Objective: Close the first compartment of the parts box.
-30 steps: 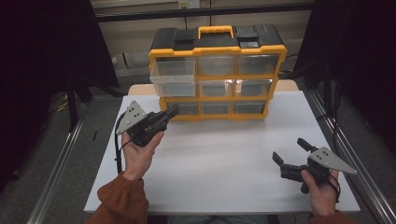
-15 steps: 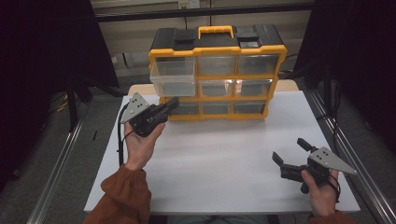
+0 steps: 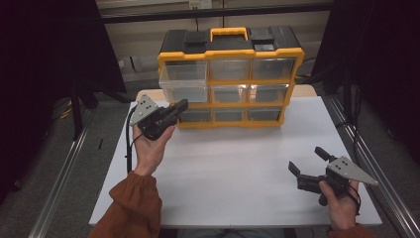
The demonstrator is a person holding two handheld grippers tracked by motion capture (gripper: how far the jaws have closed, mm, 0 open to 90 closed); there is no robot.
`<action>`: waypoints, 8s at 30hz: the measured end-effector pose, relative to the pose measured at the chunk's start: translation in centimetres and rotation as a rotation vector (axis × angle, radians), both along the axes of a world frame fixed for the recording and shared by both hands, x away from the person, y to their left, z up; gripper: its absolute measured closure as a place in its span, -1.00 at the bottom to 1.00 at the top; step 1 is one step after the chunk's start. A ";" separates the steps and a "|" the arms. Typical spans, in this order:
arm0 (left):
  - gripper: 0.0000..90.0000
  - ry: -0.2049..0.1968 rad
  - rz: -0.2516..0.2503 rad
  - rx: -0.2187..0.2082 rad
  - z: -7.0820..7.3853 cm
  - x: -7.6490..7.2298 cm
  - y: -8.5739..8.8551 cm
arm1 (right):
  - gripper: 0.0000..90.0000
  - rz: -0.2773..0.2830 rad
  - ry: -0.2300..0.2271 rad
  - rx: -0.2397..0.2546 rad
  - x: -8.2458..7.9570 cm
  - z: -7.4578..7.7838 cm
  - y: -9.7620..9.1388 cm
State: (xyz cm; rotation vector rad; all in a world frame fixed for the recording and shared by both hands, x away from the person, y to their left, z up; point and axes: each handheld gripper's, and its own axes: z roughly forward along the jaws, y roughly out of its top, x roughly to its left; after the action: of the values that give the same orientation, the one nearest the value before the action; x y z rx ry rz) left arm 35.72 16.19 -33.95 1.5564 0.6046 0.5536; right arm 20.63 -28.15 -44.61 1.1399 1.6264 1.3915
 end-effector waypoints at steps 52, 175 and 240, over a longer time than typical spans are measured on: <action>1.00 -0.003 0.056 0.022 0.0 2.3 -0.6 | -0.99 -0.003 -0.001 -0.003 0.0 0.0 0.0; 1.00 0.004 0.130 0.072 0.0 7.3 -1.8 | -1.00 0.009 0.003 0.002 0.0 0.0 0.0; 0.49 0.024 0.172 0.059 -0.3 8.4 -1.5 | -0.99 0.001 0.010 0.002 -0.1 -0.1 -0.1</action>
State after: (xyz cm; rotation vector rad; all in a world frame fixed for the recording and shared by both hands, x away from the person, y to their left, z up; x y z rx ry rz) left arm 44.17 14.72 -34.29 1.5771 0.7510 0.6885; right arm 20.57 -28.27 -44.76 1.1492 1.6329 1.3900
